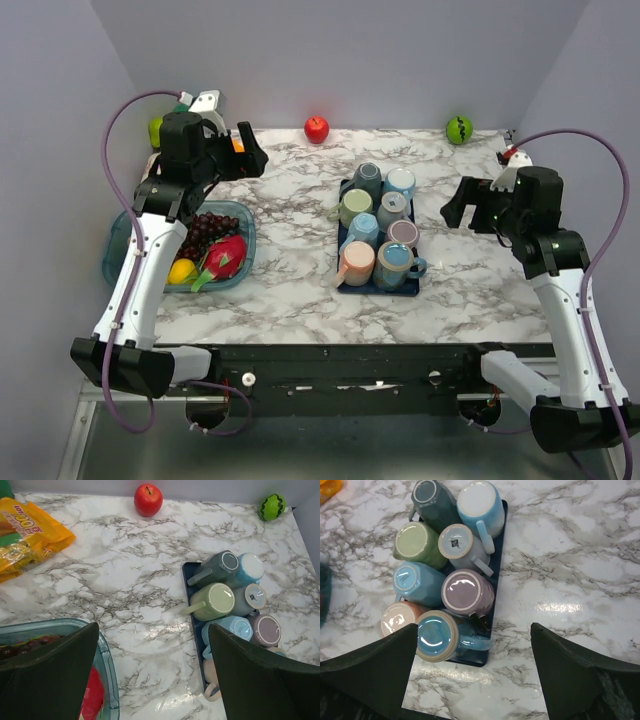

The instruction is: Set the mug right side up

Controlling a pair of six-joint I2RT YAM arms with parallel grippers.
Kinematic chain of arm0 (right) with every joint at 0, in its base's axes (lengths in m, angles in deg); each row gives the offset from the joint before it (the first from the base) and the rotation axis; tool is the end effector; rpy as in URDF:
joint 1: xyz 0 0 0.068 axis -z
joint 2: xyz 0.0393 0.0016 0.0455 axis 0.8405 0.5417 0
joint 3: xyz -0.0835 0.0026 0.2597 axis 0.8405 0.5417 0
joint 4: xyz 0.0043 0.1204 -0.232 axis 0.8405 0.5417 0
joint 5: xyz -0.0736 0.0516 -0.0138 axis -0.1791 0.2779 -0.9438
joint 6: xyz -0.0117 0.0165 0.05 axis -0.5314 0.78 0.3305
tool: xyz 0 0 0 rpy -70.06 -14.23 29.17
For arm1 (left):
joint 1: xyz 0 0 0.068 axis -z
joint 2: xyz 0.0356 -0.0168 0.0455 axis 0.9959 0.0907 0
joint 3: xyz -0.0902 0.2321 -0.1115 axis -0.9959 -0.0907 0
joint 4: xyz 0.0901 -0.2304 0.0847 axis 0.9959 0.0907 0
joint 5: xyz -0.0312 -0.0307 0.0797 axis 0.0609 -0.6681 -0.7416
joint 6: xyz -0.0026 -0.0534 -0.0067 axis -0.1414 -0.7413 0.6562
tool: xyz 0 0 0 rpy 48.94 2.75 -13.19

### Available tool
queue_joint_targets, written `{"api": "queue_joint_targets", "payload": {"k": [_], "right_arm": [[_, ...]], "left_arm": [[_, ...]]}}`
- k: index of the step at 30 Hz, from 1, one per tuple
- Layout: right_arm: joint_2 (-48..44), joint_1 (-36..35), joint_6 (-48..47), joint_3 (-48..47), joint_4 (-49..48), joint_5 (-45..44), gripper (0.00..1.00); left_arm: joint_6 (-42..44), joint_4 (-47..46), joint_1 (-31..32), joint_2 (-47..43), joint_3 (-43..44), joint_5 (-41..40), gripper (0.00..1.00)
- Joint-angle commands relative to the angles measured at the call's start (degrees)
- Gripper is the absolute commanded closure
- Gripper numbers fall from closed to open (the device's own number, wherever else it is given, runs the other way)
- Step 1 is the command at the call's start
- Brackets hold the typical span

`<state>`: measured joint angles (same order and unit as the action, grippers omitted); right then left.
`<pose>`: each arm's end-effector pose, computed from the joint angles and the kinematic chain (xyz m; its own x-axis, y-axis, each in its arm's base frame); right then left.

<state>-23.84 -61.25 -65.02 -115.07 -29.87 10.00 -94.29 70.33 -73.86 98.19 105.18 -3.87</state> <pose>0.1918 0.0190 0.3863 -0.5341 0.1405 -0.8336 -0.1041 0.9676 0.2298 0.2652 -0.0563 0.4397 -0.4379 -0.2368 -0.8673 0.1877 0.9194 -0.3458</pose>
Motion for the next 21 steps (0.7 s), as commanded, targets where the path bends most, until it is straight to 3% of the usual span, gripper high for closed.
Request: {"api": "queue_joint_targets", "payload": {"k": [1, 3, 6, 9, 12, 14, 16, 17, 21], "right_arm": [[-1.41, 0.01, -0.35, 1.34, 2.76, -3.35, 0.00], [-1.41, 0.01, -0.70, 1.26, 3.38, -1.52, 0.00], [-1.76, -0.08, -2.28, 1.96, 3.38, 3.92, 0.00], [-2.20, 0.01, -1.76, 2.75, 2.68, 8.23, 0.00], [-4.04, -1.91, 4.73, 5.73, -0.30, 8.44, 0.04], [-5.80, -8.90, 11.82, 8.10, -2.77, 3.18, 0.05], [-6.33, -16.04, 16.41, 9.16, -3.74, -8.05, 0.07], [-5.81, -22.86, 21.74, 9.51, -3.57, -12.36, 0.07], [-0.19, -36.44, 34.43, 7.68, 0.38, -29.48, 0.10]], "left_arm": [[1.62, 2.14, 0.05, 0.09, 0.06, 11.61, 0.01], [2.50, 2.68, 0.13, 1.14, -0.01, 20.98, 0.01], [1.72, -0.82, 1.53, 0.80, -3.43, 26.13, 0.01], [2.33, -1.72, 4.69, 0.09, -6.34, 24.12, 0.01], [2.59, -1.54, 7.95, -0.35, -8.10, 19.47, 0.01], [1.98, -1.98, 9.27, -1.48, -9.59, 15.79, 0.01], [1.63, -2.60, 10.06, -2.72, -11.26, 13.23, 0.01], [1.28, -2.77, 10.41, -4.11, -11.88, 10.69, 0.01], [0.13, -3.74, 10.77, -7.72, -14.34, 5.42, 0.01]]}}
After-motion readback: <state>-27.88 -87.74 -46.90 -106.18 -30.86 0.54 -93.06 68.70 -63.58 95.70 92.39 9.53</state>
